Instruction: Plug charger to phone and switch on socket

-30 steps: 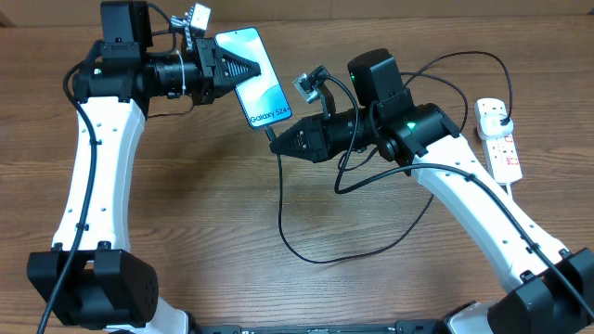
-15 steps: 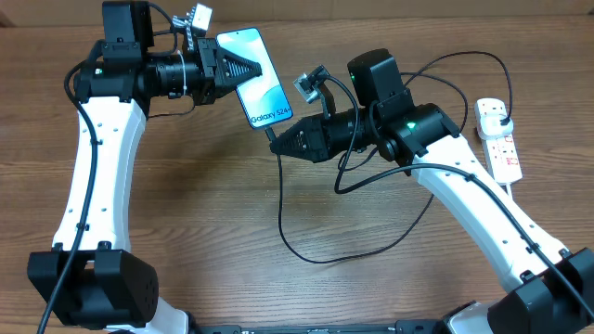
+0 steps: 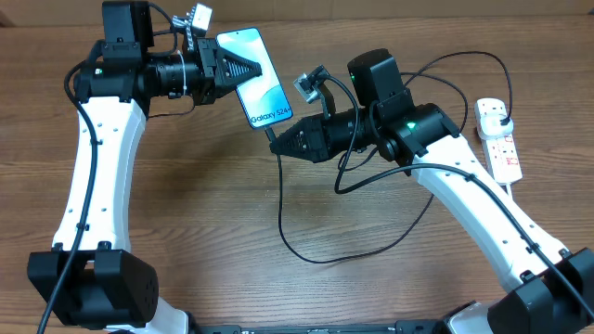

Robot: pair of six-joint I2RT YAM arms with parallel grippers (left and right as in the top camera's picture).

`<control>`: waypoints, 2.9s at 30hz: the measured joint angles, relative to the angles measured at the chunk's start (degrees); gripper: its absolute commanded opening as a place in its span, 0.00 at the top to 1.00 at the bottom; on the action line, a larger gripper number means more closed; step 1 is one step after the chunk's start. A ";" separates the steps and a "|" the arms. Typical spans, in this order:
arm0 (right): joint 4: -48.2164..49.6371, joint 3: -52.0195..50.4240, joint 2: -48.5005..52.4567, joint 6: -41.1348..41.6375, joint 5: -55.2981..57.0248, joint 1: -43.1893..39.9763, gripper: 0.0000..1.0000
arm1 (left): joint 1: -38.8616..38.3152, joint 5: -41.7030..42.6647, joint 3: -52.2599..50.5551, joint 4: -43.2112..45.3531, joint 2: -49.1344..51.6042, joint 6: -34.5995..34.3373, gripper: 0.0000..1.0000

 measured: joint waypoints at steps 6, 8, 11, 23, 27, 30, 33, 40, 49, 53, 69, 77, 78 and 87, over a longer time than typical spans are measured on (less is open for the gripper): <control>-0.02 0.00 0.00 0.00 -1.20 -1.03 0.96 | 0.33 0.00 0.00 0.00 0.00 0.00 0.96; -0.04 0.00 0.00 -0.04 -1.31 -1.18 0.96 | 0.68 0.00 0.00 0.02 0.00 0.00 0.96; -0.46 0.00 0.00 -0.02 -1.46 -1.22 0.96 | 1.33 0.02 0.00 0.22 0.00 -0.02 0.96; -0.11 0.00 0.00 -0.07 -1.62 -1.22 0.96 | 1.95 0.02 0.00 2.38 0.00 -1.55 0.96; 0.09 0.00 0.00 -0.07 -1.68 -1.20 0.96 | 1.90 0.00 0.00 2.38 0.00 -1.57 0.96; 0.37 0.00 0.00 -0.07 -1.70 -1.20 0.96 | 1.90 0.00 0.00 2.36 0.00 -1.57 0.96; 1.18 0.00 0.00 -0.15 -1.77 -1.20 0.96 | 1.90 0.00 0.00 2.34 0.00 -1.57 0.96; 1.88 0.00 0.00 -0.20 -1.84 -1.20 0.96 | 1.90 0.00 0.00 2.10 0.00 -1.57 0.96; 1.88 0.00 0.00 -0.17 -1.88 -1.20 0.96 | 0.83 0.00 0.00 2.14 0.00 -1.57 0.96; 1.90 0.00 0.00 -0.17 -1.92 -1.20 0.96 | 0.76 0.00 0.00 2.29 0.00 -1.57 0.96; 1.81 0.00 0.00 -0.17 -2.14 -2.12 0.96 | 0.76 -0.04 0.00 2.38 0.00 -1.57 0.96; 1.79 0.00 0.00 -0.17 -2.12 -2.12 0.96 | 0.76 0.00 0.00 2.38 0.00 -1.57 0.96; 1.79 0.00 0.00 -0.17 -2.12 -2.12 0.96 | 0.76 0.00 0.00 2.38 0.00 -1.57 0.96; 1.75 0.00 0.00 -0.17 -2.08 -2.12 0.96 | 0.76 0.00 0.00 2.36 0.00 -1.57 0.96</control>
